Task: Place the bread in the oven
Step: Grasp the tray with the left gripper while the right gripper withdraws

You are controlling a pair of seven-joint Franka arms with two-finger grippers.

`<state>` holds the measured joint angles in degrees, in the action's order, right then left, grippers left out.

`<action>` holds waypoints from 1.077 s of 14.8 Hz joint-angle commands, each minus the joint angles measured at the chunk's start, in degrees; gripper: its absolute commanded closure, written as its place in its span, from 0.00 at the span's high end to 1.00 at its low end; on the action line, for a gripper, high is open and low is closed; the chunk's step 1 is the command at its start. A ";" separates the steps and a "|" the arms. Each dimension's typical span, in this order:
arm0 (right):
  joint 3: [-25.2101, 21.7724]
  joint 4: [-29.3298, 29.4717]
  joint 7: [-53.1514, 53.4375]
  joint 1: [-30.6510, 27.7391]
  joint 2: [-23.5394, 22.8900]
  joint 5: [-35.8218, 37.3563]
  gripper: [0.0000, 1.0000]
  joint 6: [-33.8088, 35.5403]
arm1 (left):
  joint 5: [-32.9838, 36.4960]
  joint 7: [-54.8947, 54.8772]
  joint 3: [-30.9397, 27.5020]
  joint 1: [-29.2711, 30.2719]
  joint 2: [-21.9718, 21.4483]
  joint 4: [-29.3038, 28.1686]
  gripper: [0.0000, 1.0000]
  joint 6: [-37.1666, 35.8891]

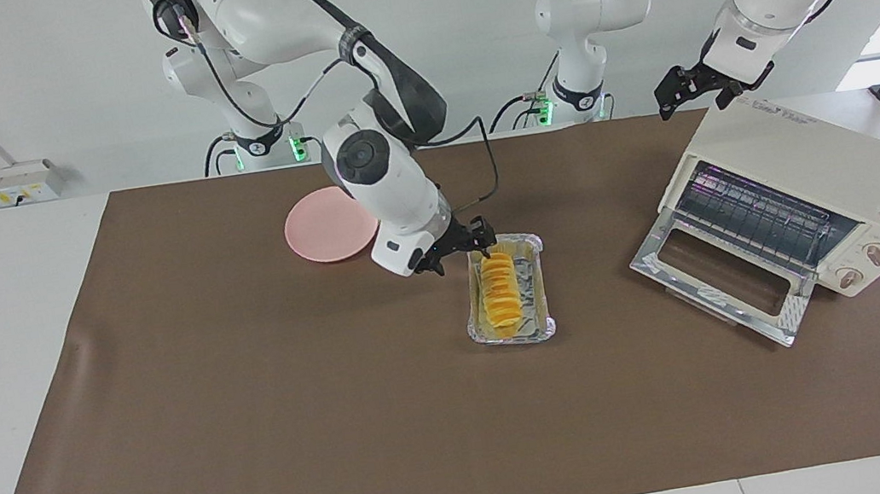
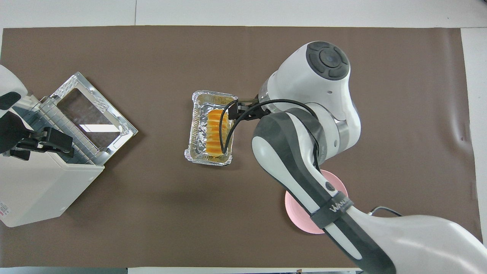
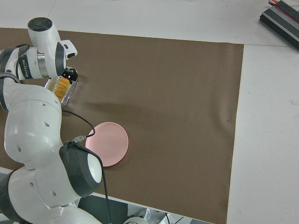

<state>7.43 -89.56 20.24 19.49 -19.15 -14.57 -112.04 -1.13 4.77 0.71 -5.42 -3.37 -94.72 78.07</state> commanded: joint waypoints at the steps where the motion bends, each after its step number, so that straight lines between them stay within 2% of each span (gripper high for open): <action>1: 0.57 -3.69 -5.10 -5.15 7.62 4.98 1.00 6.80 | 0.78 -0.11 0.78 -1.42 -1.73 -0.91 1.00 1.91; 3: 0.57 -4.83 -9.15 -9.28 11.31 8.14 1.00 12.26 | 0.78 0.41 1.05 -4.59 -1.64 -1.00 1.00 3.31; 4: 0.57 -5.79 -10.99 -10.43 13.33 9.89 1.00 14.11 | 0.69 2.33 1.14 -6.16 -1.55 -0.91 1.00 6.97; 7: 0.57 -9.57 -12.42 -12.11 18.70 12.11 1.00 14.92 | 0.25 17.16 1.49 -13.01 -0.85 -1.52 1.00 17.61; 8: 0.57 -10.02 -12.50 -12.98 19.41 12.28 1.00 14.92 | 0.25 17.81 1.49 -15.04 -0.07 -1.61 1.00 19.56; 12: 0.57 -9.85 -12.16 -17.29 19.51 12.29 1.00 15.54 | -0.18 18.70 1.49 -21.46 7.39 -1.00 1.00 27.30; 14: 0.57 -9.76 -12.42 -19.39 19.42 12.29 1.00 15.54 | -0.63 20.62 1.40 -25.49 14.58 -0.47 1.00 33.61; 16: 0.48 -9.50 -12.86 -21.15 19.68 12.29 1.00 15.28 | -0.71 23.87 1.58 -26.57 18.91 -1.08 1.00 39.68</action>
<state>7.15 -98.39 8.51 0.65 -0.41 -3.00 -96.45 -1.45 25.95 3.08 -30.01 10.78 -96.15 112.72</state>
